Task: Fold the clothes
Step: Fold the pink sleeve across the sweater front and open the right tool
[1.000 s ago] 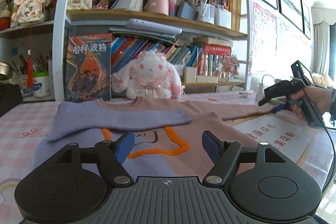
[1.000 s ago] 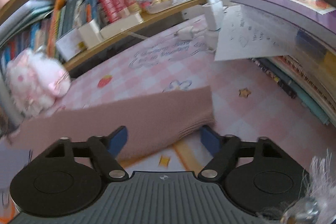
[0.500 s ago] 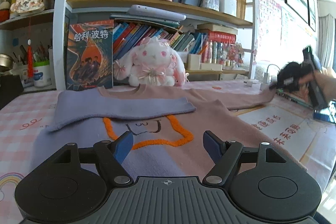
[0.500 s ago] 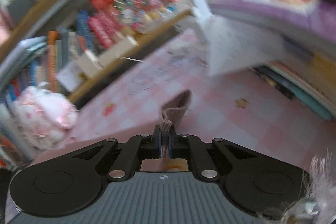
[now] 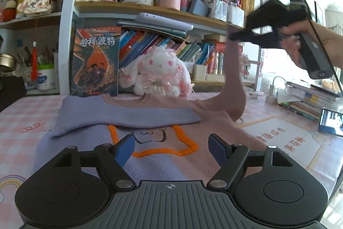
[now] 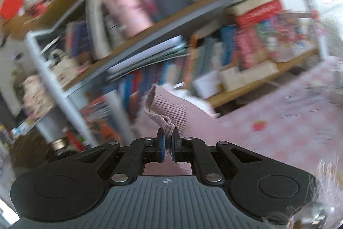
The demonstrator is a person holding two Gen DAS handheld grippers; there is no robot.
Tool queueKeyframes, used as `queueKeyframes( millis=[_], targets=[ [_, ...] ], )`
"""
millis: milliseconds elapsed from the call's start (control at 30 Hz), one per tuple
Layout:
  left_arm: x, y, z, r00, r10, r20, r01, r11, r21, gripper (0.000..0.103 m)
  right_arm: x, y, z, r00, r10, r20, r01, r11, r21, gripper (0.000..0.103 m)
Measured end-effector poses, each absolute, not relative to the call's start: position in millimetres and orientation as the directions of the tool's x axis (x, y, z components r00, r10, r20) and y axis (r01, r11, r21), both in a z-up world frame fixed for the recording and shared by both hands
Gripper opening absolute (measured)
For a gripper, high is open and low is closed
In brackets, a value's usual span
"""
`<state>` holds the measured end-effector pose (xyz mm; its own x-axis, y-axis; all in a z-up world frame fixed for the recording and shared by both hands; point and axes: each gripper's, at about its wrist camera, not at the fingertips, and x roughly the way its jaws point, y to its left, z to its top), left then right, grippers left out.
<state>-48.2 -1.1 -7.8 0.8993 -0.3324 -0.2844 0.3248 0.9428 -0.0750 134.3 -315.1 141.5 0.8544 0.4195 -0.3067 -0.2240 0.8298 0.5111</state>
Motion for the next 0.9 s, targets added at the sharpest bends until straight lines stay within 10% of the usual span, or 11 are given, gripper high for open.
queueKeyframes(
  millis=[900],
  targets=[
    [-50, 3, -9, 0.889, -0.371, -0.269, 0.357, 0.929, -0.099, 0.078, 166, -117, 117, 0.707, 0.582, -0.403, -0.373, 0.790, 0.486, 0.005]
  ],
)
